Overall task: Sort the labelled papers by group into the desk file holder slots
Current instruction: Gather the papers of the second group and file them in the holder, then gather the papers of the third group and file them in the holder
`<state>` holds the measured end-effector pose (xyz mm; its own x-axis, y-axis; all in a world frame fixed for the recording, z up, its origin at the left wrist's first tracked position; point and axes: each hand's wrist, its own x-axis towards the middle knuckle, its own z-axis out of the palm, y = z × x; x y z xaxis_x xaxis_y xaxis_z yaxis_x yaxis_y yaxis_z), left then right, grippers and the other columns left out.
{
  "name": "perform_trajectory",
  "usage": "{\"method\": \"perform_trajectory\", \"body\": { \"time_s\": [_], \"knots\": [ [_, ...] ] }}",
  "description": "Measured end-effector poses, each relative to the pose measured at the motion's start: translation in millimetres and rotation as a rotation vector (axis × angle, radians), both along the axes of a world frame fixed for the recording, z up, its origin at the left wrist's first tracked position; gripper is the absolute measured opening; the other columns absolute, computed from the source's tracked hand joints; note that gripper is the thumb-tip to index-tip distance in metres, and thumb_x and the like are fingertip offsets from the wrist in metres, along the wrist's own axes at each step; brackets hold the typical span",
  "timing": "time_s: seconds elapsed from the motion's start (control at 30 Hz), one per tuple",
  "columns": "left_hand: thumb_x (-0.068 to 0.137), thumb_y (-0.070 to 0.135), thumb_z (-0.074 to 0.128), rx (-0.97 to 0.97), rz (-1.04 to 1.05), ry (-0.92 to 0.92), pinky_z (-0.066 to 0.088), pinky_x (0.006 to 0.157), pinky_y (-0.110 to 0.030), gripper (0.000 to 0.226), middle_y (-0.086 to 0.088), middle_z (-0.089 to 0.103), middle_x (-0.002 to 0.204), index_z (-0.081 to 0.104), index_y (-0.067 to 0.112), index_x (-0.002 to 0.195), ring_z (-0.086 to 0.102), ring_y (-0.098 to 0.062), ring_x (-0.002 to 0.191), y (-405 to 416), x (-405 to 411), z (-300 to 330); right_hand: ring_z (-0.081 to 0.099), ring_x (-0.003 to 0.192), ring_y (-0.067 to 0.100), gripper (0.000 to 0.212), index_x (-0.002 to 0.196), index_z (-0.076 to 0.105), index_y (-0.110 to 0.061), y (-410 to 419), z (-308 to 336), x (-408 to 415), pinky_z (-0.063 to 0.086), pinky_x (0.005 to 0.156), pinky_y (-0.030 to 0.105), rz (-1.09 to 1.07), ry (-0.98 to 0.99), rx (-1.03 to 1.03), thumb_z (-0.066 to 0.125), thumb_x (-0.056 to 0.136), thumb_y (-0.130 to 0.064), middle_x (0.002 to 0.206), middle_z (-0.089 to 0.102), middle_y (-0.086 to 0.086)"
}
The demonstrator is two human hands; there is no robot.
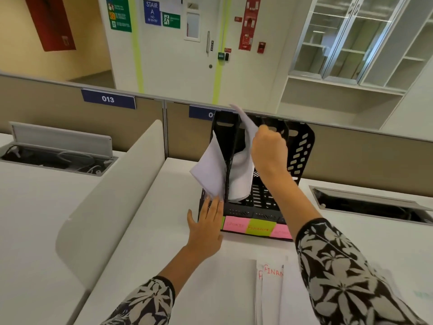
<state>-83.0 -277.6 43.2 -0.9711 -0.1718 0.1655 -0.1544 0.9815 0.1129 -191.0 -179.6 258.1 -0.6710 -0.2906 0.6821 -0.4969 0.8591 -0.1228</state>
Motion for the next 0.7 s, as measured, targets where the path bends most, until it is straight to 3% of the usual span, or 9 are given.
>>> {"method": "perform_trajectory", "body": {
  "time_s": [0.2, 0.33, 0.47, 0.6, 0.7],
  "knots": [
    [0.084, 0.042, 0.060, 0.017, 0.011, 0.045, 0.018, 0.105, -0.065, 0.102, -0.003, -0.009, 0.160, -0.019, 0.019, 0.145, -0.005, -0.027, 0.146, -0.7, -0.5, -8.8, 0.066, 0.071, 0.032, 0.015, 0.097, 0.057, 0.002, -14.0, -72.4, -15.3, 0.037, 0.052, 0.028, -0.061, -0.207, -0.015, 0.044, 0.096, -0.006, 0.082, 0.067, 0.018],
    [0.071, 0.044, 0.072, 0.014, 0.021, 0.089, 0.031, 0.098, -0.065, 0.102, -0.006, 0.015, 0.158, 0.013, 0.016, 0.149, 0.018, -0.029, 0.144, 1.5, 0.9, -5.7, 0.067, 0.074, 0.032, 0.015, 0.101, 0.056, 0.001, -12.5, -105.1, -16.1, 0.038, 0.051, 0.029, -0.101, -0.295, 0.019, 0.045, 0.095, -0.007, 0.088, 0.067, 0.018],
    [0.080, 0.042, 0.064, -0.012, 0.015, 0.093, 0.023, 0.103, -0.065, 0.100, -0.003, -0.011, 0.157, -0.005, 0.018, 0.149, 0.003, -0.028, 0.146, -2.1, 0.3, -9.7, 0.067, 0.074, 0.029, 0.022, 0.103, 0.054, -0.003, -11.4, -117.1, -11.8, 0.038, 0.051, 0.027, -0.043, -0.294, 0.037, 0.043, 0.098, -0.021, 0.093, 0.066, 0.014],
    [0.071, 0.032, 0.073, -0.020, 0.054, 0.105, 0.036, 0.096, -0.063, 0.094, -0.007, 0.021, 0.157, 0.023, 0.014, 0.148, 0.024, -0.028, 0.143, 0.5, 3.7, 0.1, 0.063, 0.069, 0.026, 0.035, 0.105, 0.056, -0.007, 5.0, -111.8, -2.7, 0.039, 0.048, 0.028, 0.042, -0.222, -0.050, 0.045, 0.096, -0.039, 0.091, 0.064, 0.010],
    [0.075, 0.026, 0.068, -0.011, 0.080, 0.113, 0.034, 0.099, -0.062, 0.088, -0.009, 0.019, 0.157, 0.022, 0.013, 0.148, 0.020, -0.029, 0.144, 9.7, 4.9, 6.5, 0.064, 0.076, 0.024, 0.040, 0.113, 0.054, -0.010, 33.6, -109.7, 5.5, 0.051, 0.055, 0.031, 0.043, -0.217, -0.166, 0.046, 0.094, -0.044, 0.093, 0.065, 0.008]
  ]
}}
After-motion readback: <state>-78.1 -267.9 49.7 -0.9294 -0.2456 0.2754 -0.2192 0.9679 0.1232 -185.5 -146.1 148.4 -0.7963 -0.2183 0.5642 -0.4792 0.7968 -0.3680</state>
